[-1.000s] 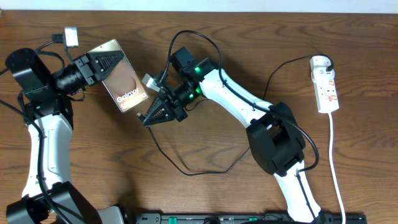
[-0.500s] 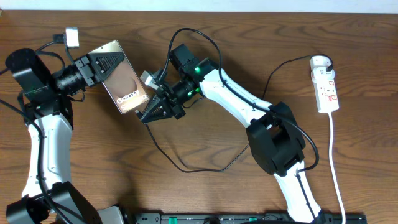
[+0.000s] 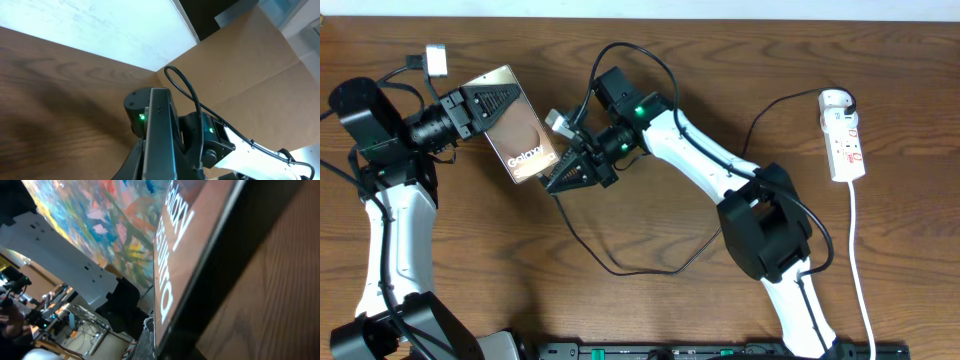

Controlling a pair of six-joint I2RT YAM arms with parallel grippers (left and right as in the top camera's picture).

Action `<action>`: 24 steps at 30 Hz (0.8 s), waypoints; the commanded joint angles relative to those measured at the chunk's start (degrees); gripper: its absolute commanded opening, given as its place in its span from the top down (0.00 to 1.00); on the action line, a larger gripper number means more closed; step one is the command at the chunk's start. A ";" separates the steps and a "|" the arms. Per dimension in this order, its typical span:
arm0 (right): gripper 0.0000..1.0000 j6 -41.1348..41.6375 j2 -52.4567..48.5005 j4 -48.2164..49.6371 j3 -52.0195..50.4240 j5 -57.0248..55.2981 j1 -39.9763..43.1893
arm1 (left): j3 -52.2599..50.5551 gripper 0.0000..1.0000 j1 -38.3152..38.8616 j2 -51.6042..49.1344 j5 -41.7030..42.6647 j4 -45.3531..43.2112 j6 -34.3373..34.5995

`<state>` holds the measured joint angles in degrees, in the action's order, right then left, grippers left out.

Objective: Plug charger to phone and switch on socket
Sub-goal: 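Bring the plug to the phone's bottom edge with the right gripper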

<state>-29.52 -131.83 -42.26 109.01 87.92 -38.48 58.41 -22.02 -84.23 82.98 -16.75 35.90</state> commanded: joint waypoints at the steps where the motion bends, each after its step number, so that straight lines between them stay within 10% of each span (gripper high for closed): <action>1: 0.99 1.68 -0.98 0.28 0.59 1.57 0.68 | 0.13 0.93 -0.09 0.09 0.15 -0.26 -0.35; 24: 0.99 6.88 -0.98 5.86 0.59 1.51 0.63 | 0.09 0.93 -0.02 0.09 -3.13 -0.07 -0.37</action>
<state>-25.02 -131.85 -37.41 109.01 87.39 -38.11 58.41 -22.06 -84.23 79.57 -16.56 35.99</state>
